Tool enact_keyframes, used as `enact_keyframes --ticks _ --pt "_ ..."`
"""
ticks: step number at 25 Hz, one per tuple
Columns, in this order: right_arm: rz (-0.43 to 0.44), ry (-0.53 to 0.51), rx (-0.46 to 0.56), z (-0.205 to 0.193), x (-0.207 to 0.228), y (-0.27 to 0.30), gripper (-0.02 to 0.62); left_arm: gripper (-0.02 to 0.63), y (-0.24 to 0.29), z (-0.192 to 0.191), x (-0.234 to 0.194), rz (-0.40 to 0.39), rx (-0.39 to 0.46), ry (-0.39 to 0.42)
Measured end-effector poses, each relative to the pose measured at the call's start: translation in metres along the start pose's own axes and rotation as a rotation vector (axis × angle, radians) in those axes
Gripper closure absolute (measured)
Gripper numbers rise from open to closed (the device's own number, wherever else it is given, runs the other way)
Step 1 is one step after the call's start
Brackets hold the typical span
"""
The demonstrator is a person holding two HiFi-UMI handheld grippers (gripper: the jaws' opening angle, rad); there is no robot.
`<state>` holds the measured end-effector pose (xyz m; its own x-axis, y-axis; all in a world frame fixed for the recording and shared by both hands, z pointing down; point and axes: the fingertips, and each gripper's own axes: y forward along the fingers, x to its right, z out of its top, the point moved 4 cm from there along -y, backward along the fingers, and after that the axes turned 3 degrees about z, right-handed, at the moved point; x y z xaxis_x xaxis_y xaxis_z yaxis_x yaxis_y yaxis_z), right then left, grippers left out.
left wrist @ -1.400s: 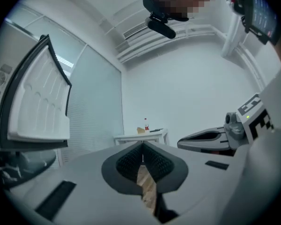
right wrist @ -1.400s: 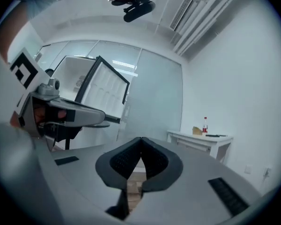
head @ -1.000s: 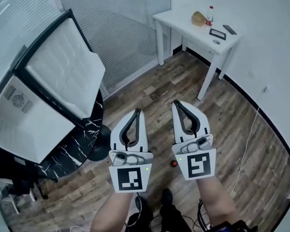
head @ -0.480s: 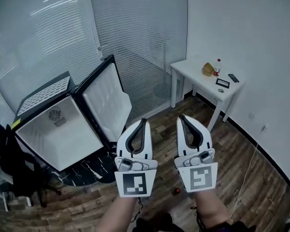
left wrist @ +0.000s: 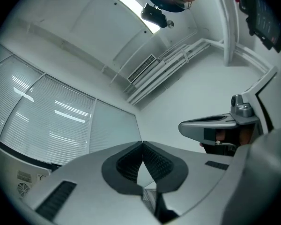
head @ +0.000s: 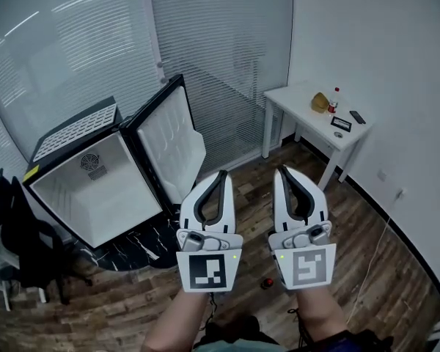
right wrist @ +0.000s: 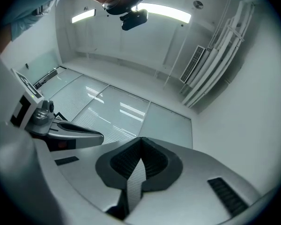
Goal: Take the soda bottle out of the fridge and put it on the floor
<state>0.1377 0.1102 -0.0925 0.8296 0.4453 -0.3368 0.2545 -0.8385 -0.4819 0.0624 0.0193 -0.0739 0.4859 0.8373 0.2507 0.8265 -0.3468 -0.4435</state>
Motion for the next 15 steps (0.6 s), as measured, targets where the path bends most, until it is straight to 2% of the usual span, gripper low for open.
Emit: enact_keyframes --ticks 9,13,15 --pt "0.011 -0.005 0.005 0.0029 -0.0055 -0.0031 0.584 0.591 -0.0052 0.0035 0.0015 0.009 -0.005 -0.036" --pt "0.008 0.007 0.003 0.0017 -0.005 -0.0055 0.584 0.591 -0.0067 0.0043 0.005 -0.015 -0.01 0.02" --pt "0.009 0.006 0.008 0.0018 -0.0051 -0.006 0.584 0.589 -0.0073 0.004 0.0059 -0.013 -0.013 0.017"
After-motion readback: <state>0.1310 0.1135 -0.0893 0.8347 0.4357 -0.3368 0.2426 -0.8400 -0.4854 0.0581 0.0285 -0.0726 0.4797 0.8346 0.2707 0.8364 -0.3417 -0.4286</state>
